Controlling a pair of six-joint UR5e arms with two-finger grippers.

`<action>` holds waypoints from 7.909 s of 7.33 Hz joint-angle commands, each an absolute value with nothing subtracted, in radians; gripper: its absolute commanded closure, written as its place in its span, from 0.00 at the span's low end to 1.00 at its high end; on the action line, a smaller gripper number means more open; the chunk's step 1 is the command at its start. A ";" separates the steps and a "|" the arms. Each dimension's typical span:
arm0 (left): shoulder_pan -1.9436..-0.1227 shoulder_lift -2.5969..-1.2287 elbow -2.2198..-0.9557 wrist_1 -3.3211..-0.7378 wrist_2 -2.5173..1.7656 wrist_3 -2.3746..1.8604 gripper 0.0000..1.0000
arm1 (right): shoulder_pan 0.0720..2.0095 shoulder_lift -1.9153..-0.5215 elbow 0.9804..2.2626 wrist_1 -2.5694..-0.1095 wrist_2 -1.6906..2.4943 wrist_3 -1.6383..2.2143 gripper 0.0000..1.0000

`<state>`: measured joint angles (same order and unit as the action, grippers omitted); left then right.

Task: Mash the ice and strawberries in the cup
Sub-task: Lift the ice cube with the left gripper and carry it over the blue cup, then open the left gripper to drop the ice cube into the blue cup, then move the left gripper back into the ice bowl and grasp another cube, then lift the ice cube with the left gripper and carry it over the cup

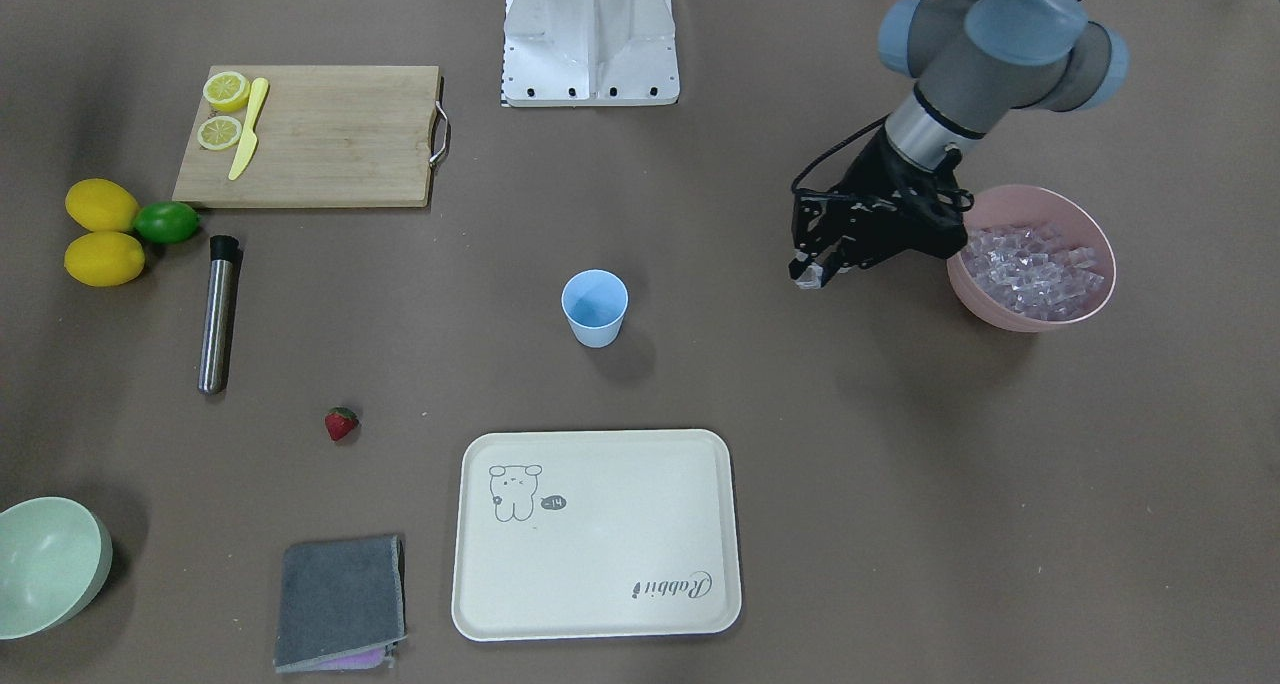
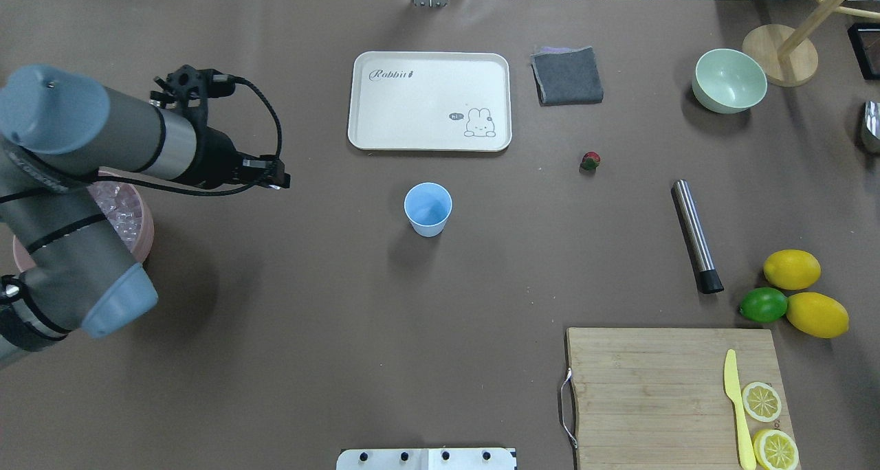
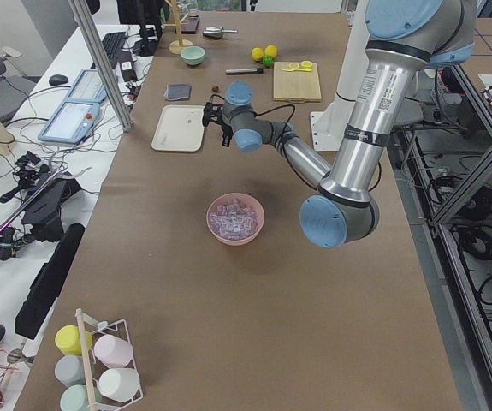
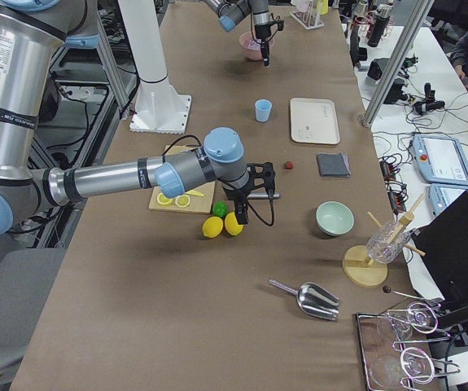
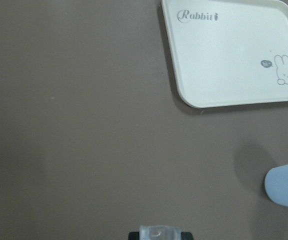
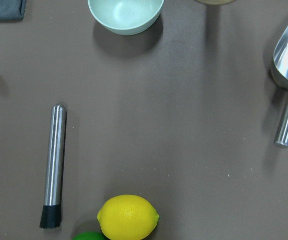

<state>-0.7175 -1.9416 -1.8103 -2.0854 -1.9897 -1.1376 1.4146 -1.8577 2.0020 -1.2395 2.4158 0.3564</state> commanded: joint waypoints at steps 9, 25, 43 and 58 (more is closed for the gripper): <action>-0.488 -2.235 -1.622 -2.071 -1.675 -1.378 1.00 | 1.410 -1.873 1.967 -1.201 2.372 0.324 0.00; -1.038 -1.490 -1.944 -1.910 -2.114 -0.361 0.01 | 1.416 -1.893 1.953 -1.200 2.319 0.324 0.00; -0.945 -1.519 -1.772 -2.157 -2.105 -0.565 0.84 | 1.416 -1.891 1.953 -1.200 2.319 0.324 0.00; -0.608 -2.124 -1.775 -2.051 -1.823 -1.336 1.00 | 1.417 -1.896 1.953 -1.200 2.319 0.325 0.00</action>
<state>-0.6625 -2.0536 -1.8178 -2.0513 -1.9024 -1.2686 1.4174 -1.8965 1.9528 -1.1996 2.3194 0.3252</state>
